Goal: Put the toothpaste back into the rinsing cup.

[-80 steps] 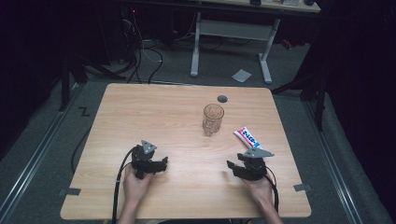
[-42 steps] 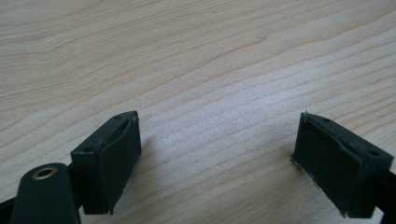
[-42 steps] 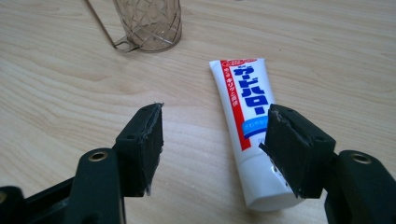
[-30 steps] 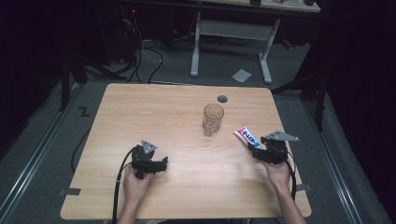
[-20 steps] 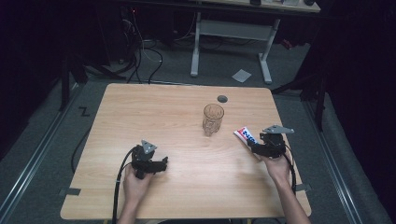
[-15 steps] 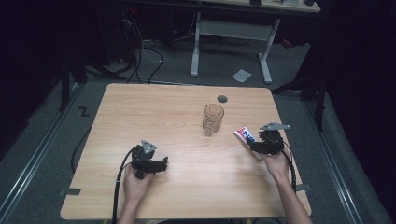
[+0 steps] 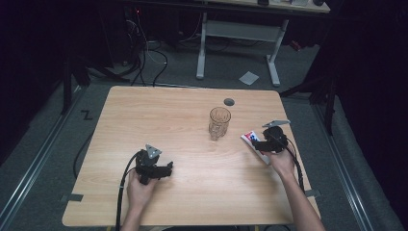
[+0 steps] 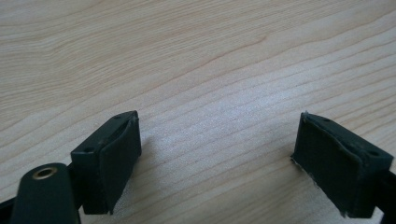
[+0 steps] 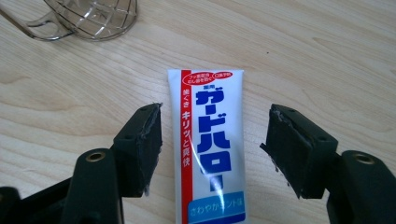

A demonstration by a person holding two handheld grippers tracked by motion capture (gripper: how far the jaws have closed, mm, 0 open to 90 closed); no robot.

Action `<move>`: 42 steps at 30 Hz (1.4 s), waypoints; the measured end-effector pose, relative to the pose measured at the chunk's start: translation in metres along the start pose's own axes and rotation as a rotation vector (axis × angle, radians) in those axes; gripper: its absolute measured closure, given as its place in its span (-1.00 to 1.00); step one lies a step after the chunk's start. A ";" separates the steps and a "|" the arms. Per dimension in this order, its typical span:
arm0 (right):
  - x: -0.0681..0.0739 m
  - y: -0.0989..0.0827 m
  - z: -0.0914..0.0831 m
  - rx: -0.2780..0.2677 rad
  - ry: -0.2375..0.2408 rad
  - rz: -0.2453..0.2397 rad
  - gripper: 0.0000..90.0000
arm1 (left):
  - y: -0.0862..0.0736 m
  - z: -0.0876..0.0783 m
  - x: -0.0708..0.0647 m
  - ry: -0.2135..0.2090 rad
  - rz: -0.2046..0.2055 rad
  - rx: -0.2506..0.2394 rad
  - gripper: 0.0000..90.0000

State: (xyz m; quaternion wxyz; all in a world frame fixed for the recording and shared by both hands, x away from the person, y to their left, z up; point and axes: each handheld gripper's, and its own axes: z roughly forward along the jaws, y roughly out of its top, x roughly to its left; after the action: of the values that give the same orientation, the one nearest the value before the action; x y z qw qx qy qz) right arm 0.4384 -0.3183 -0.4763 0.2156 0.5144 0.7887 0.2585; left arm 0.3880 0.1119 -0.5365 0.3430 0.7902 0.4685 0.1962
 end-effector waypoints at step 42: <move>-0.004 0.019 0.052 0.208 0.054 0.010 -0.18 | 0.000 0.000 0.000 0.002 0.000 -0.001 -0.66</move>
State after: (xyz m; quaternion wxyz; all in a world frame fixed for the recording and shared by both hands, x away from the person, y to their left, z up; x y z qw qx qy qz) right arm 0.4852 -0.3061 -0.5042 0.1386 0.5306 0.8143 0.1901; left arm 0.3880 0.1117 -0.5366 0.3431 0.7897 0.4687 0.1973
